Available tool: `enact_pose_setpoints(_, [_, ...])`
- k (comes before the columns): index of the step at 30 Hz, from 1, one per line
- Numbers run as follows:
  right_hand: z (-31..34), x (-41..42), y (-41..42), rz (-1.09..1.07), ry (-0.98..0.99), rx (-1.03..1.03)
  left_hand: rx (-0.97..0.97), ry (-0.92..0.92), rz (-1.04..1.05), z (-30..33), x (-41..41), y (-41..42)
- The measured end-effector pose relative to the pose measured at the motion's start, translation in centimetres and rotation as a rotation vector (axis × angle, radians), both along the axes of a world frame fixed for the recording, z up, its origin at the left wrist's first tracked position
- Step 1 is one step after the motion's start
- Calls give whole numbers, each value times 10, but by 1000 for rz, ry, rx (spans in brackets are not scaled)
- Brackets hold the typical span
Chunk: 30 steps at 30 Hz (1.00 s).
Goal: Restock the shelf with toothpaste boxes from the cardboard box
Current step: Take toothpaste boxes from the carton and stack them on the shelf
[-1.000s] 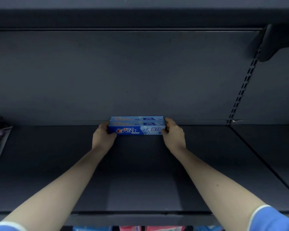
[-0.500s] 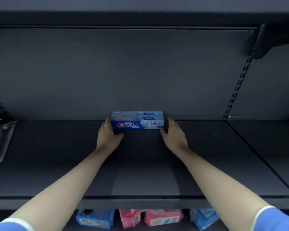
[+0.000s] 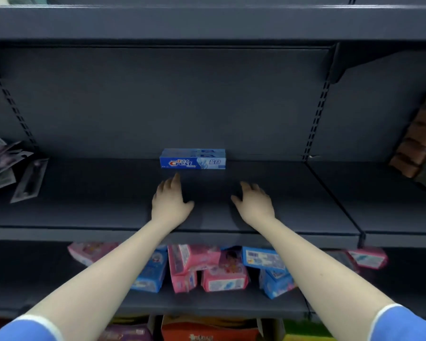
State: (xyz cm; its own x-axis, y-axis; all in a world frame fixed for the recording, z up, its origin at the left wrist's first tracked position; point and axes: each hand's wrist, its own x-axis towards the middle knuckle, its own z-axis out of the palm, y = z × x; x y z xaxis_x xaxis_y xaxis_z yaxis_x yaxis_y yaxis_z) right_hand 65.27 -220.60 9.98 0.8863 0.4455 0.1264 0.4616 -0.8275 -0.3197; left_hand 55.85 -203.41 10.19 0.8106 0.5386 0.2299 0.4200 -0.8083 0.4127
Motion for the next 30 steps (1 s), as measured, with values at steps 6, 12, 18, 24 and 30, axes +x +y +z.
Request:
enact_pose_setpoints(6, [-26,-60,-66,83,-224,100,198,-98,-139,-16,-53,-85])
enact_pose_setpoints(12, [-83,-113,-143,132,-407,77,306,-136,-261,-64,-101,-150])
enact_pose_setpoints(18, [-170,-141,-192,72,-277,15,204,-62,-409,-154,-126,-188])
enact_pose_setpoints(24, [-295,-163,-225,-27,52,-91,-40,330,-530,-298,-145,-211])
enact_pose_setpoints(30, [-416,-172,-244,-122,355,-131,-173,731,-579,-448,-136,-210])
